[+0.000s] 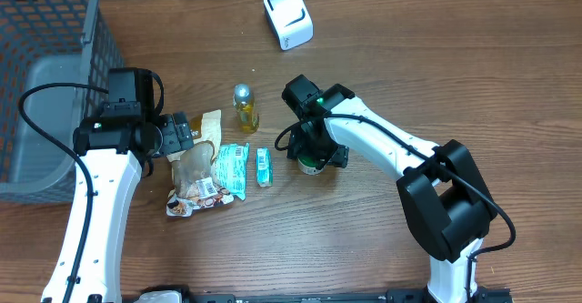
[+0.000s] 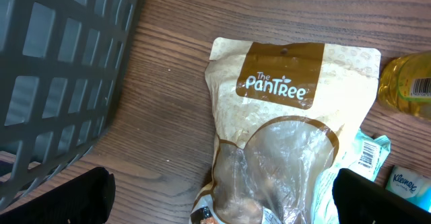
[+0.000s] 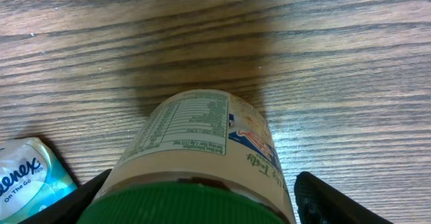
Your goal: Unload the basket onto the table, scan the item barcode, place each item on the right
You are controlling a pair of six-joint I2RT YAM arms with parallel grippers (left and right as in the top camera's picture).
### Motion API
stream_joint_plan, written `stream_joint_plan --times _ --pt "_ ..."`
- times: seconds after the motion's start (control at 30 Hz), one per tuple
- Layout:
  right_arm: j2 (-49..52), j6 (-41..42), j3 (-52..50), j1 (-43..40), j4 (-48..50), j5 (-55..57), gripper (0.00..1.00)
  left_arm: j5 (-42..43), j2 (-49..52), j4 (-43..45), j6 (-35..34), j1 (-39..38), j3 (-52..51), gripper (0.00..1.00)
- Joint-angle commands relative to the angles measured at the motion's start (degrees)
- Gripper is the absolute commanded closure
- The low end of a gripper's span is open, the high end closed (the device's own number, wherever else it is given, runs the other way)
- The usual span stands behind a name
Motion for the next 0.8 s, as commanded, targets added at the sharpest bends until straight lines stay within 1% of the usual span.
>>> stream_joint_plan --times 0.0,0.23,0.37,0.77 --pt "0.4 0.4 -0.3 0.3 0.5 0.5 0.21 0.2 0.1 -0.1 0.9 0.1 1.2 0.00" --pt "0.5 0.4 -0.4 0.3 1.0 0.5 0.20 0.2 0.1 -0.1 0.9 0.1 1.2 0.00" --pt "0.5 2.2 -0.4 0.9 1.7 0.5 0.20 0.2 0.1 -0.1 0.9 0.1 1.2 0.00" --pt "0.5 3.2 -0.4 2.1 1.2 3.6 0.21 0.2 0.1 -0.1 0.9 0.1 1.2 0.00"
